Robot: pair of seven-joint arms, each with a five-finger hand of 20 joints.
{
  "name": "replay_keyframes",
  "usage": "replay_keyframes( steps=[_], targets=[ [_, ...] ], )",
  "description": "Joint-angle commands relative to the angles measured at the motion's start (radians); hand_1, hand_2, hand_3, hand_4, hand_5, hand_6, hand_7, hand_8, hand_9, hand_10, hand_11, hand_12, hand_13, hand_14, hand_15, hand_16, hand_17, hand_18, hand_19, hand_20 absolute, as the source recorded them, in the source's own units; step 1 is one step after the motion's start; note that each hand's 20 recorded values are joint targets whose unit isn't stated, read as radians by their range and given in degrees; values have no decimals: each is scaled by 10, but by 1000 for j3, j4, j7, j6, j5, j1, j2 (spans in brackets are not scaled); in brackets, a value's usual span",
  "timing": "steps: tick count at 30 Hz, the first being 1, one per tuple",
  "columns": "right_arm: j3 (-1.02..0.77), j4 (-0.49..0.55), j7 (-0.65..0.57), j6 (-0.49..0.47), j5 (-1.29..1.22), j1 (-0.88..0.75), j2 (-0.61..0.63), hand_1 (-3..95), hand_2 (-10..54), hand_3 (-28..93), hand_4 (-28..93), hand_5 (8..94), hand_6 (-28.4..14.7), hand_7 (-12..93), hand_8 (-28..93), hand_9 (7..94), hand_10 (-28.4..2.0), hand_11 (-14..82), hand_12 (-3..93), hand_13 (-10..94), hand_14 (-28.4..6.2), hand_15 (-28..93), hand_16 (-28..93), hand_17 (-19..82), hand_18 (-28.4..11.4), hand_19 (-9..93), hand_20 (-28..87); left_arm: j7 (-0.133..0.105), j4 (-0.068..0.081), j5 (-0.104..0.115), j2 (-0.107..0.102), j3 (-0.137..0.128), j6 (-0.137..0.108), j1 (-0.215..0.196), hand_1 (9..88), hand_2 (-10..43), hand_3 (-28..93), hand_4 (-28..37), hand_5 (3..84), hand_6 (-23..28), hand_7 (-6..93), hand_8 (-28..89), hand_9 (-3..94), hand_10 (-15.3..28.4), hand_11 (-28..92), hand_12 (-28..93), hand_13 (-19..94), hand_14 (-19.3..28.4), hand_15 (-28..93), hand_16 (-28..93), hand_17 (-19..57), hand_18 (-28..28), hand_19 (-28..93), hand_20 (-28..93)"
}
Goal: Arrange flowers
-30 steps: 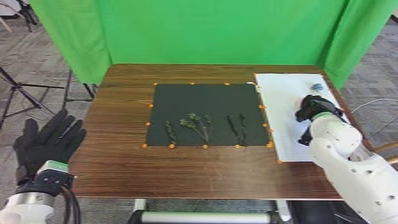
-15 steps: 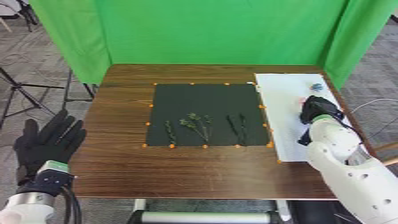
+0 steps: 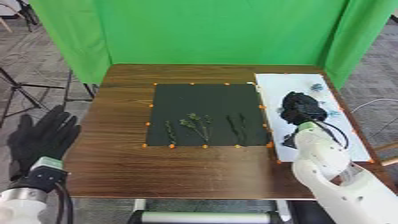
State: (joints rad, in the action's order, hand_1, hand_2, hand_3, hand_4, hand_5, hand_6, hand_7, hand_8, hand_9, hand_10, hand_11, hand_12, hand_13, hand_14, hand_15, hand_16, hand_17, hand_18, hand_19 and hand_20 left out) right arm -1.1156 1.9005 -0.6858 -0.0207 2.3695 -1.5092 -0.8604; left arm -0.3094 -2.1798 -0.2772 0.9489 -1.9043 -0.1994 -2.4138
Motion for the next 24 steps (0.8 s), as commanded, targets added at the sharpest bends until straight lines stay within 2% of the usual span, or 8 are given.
replay_keyframes(
  steps=[1,3,5,10,12,15,17,24],
  targets=[
    [201,58,128,27,4,199,-126,614,-95,720,-283,707,3,418,109,853,-87,159,472,755,-47,522,421,397,-236,872,381,-23,21,2,-22,-25,5,30,254,131,687,-283,342,66,133,-96,257,130,184,76,163,116,264,-94,-21,99,229,76],
    [270,43,149,-4,-18,264,-173,613,-95,720,-283,705,4,419,110,852,-86,159,473,755,-45,523,420,397,-236,873,381,-33,30,7,-28,-16,2,48,254,131,687,-283,342,66,131,-96,257,130,183,76,163,116,262,-92,-20,99,228,77],
    [326,16,179,4,-50,313,-211,611,-95,721,-283,703,5,420,111,851,-85,159,474,755,-44,524,421,397,-237,873,380,-41,39,10,-40,6,-7,71,254,132,685,-283,342,66,130,-95,257,130,182,76,163,115,259,-89,-21,99,227,79],
    [420,-83,214,-39,-54,409,-334,603,-95,725,-283,698,10,425,112,849,-81,157,472,753,-41,523,423,396,-234,873,379,-51,66,18,-51,52,-15,113,255,134,682,-283,341,65,129,-96,256,130,180,75,163,113,254,-87,-20,98,224,80],
    [452,-114,226,-60,-64,438,-364,600,-95,725,-283,695,14,428,112,847,-79,156,472,753,-39,523,423,395,-233,873,379,-58,65,38,-54,59,-40,108,256,135,680,-283,340,66,128,-95,256,130,178,75,163,112,253,-86,-20,97,223,82],
    [505,-173,236,-82,-46,477,-410,594,-95,725,-283,689,20,435,110,845,-76,155,472,750,-39,521,427,392,-232,871,378,-60,65,28,-46,58,-40,105,256,135,681,-283,340,66,125,-96,256,130,177,73,164,110,251,-86,-19,97,220,84],
    [543,-215,237,-100,-40,496,-425,592,-95,725,-283,687,22,439,108,846,-76,155,472,750,-38,520,426,392,-232,871,378,-64,65,36,-44,66,-51,112,256,135,681,-283,338,67,122,-96,256,129,177,72,164,110,249,-86,-19,97,218,84],
    [575,-282,234,-159,1,493,-449,586,-95,721,-283,675,28,445,101,838,-71,151,470,747,-36,521,425,390,-231,869,378,-60,67,31,-53,89,-47,132,256,133,690,-283,338,67,121,-92,254,129,177,70,165,106,240,-86,-16,94,209,87]
  ],
)
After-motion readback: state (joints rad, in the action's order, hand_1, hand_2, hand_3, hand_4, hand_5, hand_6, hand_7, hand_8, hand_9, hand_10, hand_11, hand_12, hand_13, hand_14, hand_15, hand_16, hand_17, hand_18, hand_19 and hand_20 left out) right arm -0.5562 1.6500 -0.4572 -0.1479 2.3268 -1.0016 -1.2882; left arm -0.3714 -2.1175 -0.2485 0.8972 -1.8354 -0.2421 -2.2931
